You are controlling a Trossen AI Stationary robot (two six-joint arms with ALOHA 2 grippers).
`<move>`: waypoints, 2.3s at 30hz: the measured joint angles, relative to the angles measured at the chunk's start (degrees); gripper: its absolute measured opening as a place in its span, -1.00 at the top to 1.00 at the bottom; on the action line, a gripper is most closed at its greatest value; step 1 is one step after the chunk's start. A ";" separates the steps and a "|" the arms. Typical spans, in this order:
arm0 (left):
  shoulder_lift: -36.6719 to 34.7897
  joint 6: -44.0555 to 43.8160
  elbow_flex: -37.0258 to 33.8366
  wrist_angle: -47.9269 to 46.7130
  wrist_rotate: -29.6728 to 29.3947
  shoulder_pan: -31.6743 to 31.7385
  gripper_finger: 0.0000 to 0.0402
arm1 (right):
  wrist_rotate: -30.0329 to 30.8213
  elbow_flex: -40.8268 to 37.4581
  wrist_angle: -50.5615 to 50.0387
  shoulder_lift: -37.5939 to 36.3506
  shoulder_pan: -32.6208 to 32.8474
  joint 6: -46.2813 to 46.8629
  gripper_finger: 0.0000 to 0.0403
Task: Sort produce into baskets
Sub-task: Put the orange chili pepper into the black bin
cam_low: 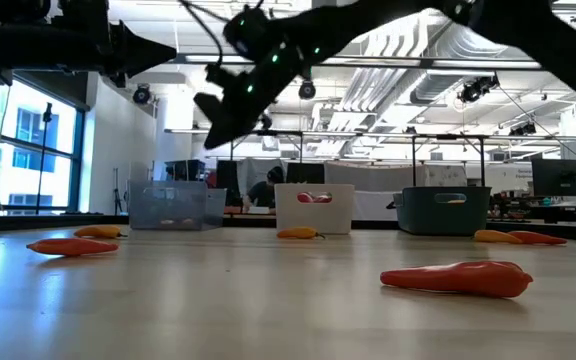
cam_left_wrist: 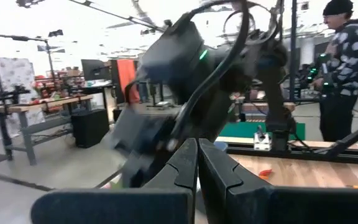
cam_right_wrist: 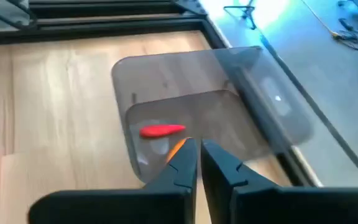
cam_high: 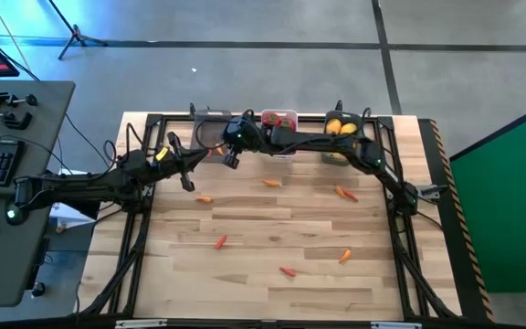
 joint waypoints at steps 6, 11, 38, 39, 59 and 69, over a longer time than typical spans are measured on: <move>0.00 -0.01 0.00 -0.18 -0.45 0.00 1.00 | 5.04 -6.35 5.99 -6.26 1.17 -0.99 0.97; 0.00 -0.02 0.00 -1.05 -0.45 0.00 1.00 | 4.89 -21.32 19.79 -10.51 2.14 3.02 0.99; 0.00 0.90 -0.02 -4.61 -0.43 0.00 1.00 | 16.78 -56.13 -24.36 -42.36 39.36 61.27 1.00; 0.00 0.90 -0.02 -4.77 -0.43 0.00 1.00 | 14.48 -55.49 -27.59 -42.30 40.94 62.15 1.00; 0.00 1.38 -0.02 -6.49 -0.43 0.00 1.00 | -9.70 -56.80 -32.20 -42.07 52.25 45.92 0.19; 0.00 1.44 -0.02 -7.34 -0.43 0.00 1.00 | -13.95 -64.92 -25.68 -42.07 52.29 38.13 0.20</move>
